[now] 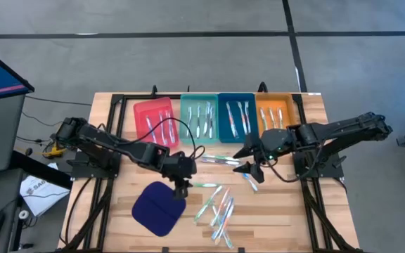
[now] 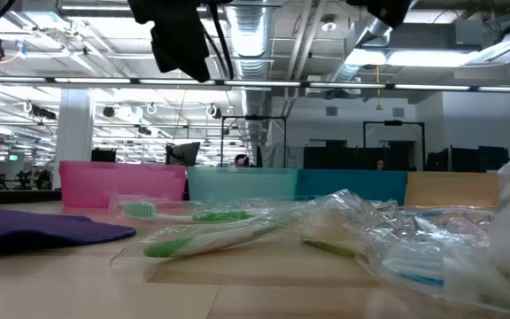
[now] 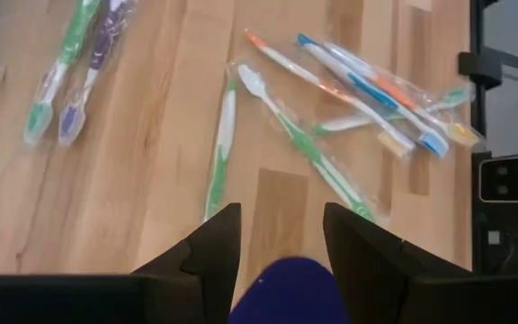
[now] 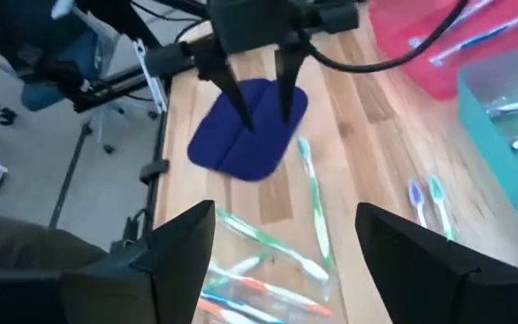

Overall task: Pick & Place Toothbrushes
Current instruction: Put the green toothbrush into the orange bin

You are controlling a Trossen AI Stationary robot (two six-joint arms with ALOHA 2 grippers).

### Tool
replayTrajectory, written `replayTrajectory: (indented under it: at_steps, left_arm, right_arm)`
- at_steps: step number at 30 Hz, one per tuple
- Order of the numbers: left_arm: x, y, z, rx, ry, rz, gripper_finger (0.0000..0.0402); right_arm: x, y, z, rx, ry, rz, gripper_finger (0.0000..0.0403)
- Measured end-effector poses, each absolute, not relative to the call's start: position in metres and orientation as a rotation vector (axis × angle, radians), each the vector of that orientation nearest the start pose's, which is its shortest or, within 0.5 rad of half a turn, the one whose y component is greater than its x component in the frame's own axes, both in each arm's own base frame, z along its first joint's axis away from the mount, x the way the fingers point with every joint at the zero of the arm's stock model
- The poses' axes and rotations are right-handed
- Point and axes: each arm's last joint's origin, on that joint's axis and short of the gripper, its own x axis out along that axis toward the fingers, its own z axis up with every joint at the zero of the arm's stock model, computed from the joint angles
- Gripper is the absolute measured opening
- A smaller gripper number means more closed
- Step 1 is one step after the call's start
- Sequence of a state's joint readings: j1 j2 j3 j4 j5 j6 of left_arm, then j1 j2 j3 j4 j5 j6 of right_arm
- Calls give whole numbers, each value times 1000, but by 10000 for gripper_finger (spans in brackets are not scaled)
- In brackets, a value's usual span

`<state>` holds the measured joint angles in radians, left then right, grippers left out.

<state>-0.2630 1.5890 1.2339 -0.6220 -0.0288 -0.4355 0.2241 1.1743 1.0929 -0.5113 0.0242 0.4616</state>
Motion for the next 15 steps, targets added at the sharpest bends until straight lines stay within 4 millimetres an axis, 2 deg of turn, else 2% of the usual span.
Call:
replayTrajectory:
  at_steps: [2, 7, 11, 15]
  left_arm:
    - [318, -84, 258, -260, 990, 22, 154]
    - [319, -84, 259, -224, 960, 91, 154]
    - [317, -85, 253, -264, 964, 133, 154]
    - [307, -89, 245, -302, 955, 190, 154]
  right_arm:
    - [246, 57, 327, 332, 645, 64, 265]
    - [268, 65, 299, 242, 761, 71, 265]
    - [288, 76, 273, 266, 839, 89, 265]
    - [299, 82, 261, 292, 858, 120, 265]
